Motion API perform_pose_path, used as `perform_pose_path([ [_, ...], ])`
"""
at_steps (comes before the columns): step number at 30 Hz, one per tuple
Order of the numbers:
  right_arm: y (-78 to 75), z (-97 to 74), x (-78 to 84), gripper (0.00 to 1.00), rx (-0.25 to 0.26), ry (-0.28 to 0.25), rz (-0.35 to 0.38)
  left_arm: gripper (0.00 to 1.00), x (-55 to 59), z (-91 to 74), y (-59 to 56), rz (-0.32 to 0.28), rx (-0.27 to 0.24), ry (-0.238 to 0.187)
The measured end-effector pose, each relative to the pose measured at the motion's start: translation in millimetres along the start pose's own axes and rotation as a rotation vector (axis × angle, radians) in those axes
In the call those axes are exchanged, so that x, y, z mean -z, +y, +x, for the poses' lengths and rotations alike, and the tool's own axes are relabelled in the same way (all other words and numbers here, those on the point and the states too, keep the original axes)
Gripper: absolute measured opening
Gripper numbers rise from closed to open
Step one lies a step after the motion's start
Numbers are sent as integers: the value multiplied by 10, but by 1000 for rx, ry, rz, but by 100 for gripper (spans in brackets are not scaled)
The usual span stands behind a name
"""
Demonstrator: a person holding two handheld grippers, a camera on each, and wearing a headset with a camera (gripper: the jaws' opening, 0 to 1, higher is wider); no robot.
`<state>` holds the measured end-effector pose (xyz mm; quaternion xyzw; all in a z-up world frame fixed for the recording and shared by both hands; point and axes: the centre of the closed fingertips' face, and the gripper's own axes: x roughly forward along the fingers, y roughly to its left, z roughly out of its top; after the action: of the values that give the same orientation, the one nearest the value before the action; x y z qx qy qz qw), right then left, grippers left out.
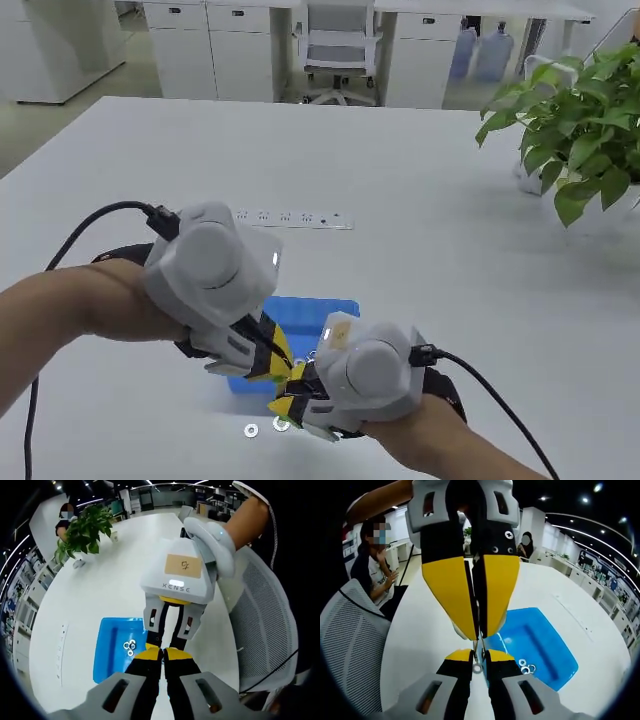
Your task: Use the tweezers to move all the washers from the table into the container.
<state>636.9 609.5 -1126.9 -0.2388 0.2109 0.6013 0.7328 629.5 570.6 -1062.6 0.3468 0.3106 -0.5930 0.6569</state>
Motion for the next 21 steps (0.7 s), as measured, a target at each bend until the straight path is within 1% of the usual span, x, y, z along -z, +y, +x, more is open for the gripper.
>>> perform_pose_path([
  [8, 66, 63, 53, 12, -10, 4, 12, 5, 66, 35, -42, -14, 13, 3],
  [10, 84, 77, 71, 12, -10, 9, 3, 5, 88, 51, -52, -13, 16, 6],
  [21, 108, 117, 156, 12, -16, 16, 13, 5, 153, 121, -89, -26, 29, 7],
])
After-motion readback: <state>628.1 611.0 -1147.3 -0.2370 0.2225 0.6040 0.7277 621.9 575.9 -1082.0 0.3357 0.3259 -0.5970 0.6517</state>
